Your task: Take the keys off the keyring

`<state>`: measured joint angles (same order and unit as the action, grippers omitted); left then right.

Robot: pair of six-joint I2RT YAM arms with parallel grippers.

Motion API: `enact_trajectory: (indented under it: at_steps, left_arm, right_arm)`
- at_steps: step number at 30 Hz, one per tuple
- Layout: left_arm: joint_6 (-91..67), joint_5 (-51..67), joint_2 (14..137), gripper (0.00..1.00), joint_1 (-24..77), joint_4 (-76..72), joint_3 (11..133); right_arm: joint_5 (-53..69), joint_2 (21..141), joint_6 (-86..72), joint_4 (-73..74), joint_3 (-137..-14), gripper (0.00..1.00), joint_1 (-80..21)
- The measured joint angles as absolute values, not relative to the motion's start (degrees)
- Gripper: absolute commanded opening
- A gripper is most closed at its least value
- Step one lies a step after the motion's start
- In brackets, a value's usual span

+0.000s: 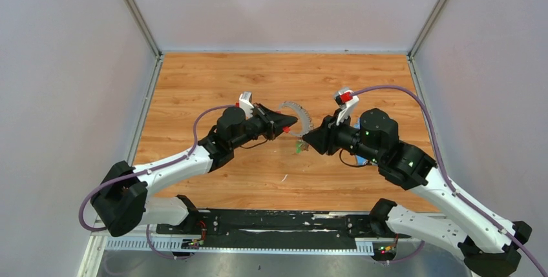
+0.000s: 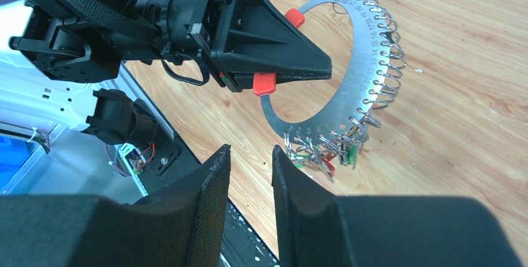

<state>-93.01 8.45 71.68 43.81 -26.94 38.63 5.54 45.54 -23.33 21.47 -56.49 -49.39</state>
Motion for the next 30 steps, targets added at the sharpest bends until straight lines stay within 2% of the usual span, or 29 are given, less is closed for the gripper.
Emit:
enact_trajectory:
  at_steps: [30]
  left_arm:
    - [-96.09, 7.22, 70.76, 0.0, 43.57, -26.94, 38.65]
  right_arm:
    - [-4.1, 48.69, -19.84, 15.55, -51.57, 0.28, -54.04]
